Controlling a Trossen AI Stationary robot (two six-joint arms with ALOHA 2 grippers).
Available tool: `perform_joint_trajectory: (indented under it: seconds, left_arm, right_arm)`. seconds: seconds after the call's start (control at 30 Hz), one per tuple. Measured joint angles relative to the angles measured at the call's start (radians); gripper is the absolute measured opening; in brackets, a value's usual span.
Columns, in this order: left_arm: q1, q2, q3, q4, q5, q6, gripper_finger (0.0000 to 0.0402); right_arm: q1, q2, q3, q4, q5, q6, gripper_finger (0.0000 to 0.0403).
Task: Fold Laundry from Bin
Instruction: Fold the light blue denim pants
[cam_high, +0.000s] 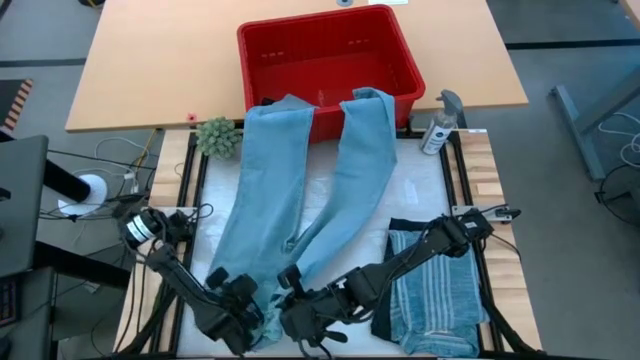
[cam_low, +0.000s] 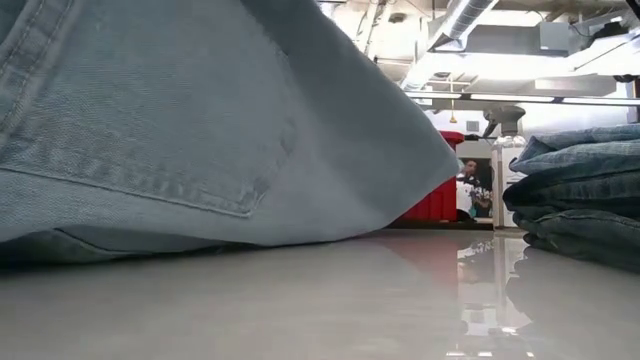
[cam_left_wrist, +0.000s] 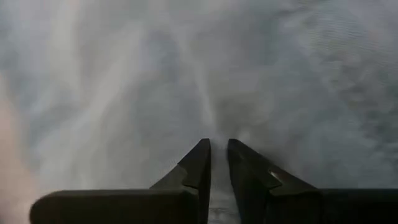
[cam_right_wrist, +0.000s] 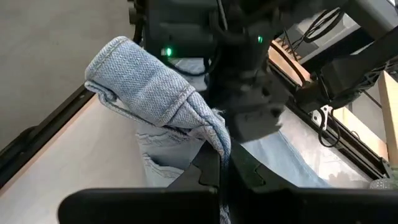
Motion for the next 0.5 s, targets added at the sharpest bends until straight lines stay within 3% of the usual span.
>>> perform_joint_trajectory:
  seconds: [0.27,0.37,0.5]
  left_arm:
    - [0.09,0.025,0.002,0.411,-0.11,0.25,0.0003]
    - [0.147,0.028,0.002,0.571,-0.079,0.396,0.0002]
    - [0.196,0.004,0.028,0.572,-0.072,0.473,0.0002]
  right_arm:
    - [0.046,-0.051,0.0,-0.102,0.071,0.09,0.0027]
    - [0.057,-0.056,0.0,-0.132,0.071,0.142,0.0027]
    - [0.07,-0.055,0.0,-0.165,0.067,0.157,0.0027]
